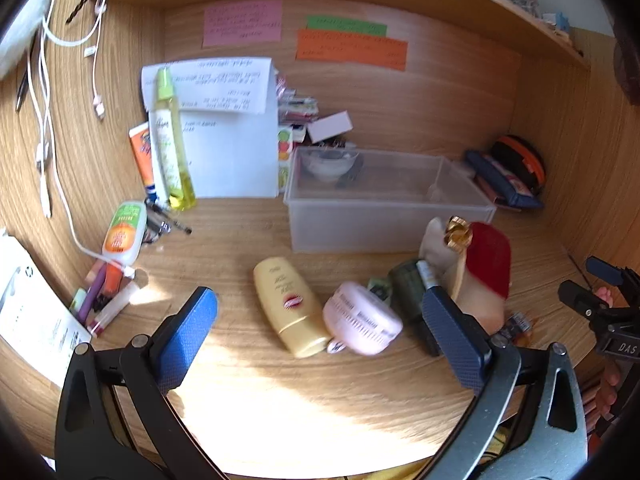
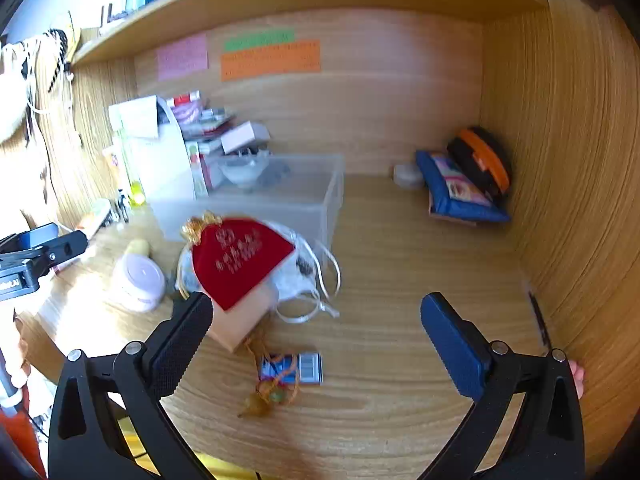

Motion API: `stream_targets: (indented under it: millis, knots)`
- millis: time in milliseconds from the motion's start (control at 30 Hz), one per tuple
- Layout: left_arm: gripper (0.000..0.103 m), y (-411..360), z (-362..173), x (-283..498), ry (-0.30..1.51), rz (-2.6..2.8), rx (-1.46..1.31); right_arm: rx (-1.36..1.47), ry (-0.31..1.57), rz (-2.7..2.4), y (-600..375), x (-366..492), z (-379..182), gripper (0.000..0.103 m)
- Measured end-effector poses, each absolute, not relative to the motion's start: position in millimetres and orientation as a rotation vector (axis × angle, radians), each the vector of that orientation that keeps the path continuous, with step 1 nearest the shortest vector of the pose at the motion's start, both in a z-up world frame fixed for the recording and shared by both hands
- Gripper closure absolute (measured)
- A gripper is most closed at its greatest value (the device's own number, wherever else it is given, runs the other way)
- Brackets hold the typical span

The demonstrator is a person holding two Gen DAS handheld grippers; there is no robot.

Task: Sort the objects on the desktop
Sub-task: 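Grasp the red velvet pouch with the right tool while the left tool grasps the pink jar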

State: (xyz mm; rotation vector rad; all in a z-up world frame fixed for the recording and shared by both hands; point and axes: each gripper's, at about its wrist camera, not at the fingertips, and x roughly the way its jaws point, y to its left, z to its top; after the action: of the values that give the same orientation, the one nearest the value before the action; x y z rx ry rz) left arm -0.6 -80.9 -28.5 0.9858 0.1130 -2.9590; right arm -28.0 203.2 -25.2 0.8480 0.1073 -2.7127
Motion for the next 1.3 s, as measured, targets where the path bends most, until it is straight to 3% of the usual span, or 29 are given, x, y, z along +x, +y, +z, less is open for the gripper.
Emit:
stream_targets:
  millis: [367, 700, 867, 933, 1067, 1133, 1300]
  knots:
    - [0.0, -92.1, -64.5, -13.1, 0.204, -2.97, 1.144, 0.89, 0.062, -2.595, 187.7, -40.6, -44.5, 0.0]
    - [0.0, -71.2, -78.1, -36.2, 0.091, -3.015, 1.232, 0.862, 0.237, -2.506, 135.3, -63.9, -47.5, 0.004]
    - [0.0, -65.0, -78.4, -39.6, 0.054, -3.043, 1.222, 0.894, 0.276, -2.512, 122.0, -81.2, -50.1, 0.016]
    - [0.001, -62.8, -78.6, -40.9, 0.037, -3.052, 1.222, 0.911, 0.291, -2.509, 119.7, -87.4, -51.4, 0.026]
    - [0.023, -56.2, -82.5, -49.8, 0.01, -3.053, 1.272, 0.919, 0.306, -2.504, 117.5, -93.4, -53.5, 0.032]
    - [0.023, -52.7, -83.7, -52.8, -0.011, -3.042, 1.271, 0.92, 0.321, -2.506, 116.6, -94.4, -54.6, 0.04]
    - [0.026, -44.4, -85.3, -56.4, -0.024, -3.044, 1.276, 0.918, 0.337, -2.487, 115.1, -93.8, -57.6, 0.047]
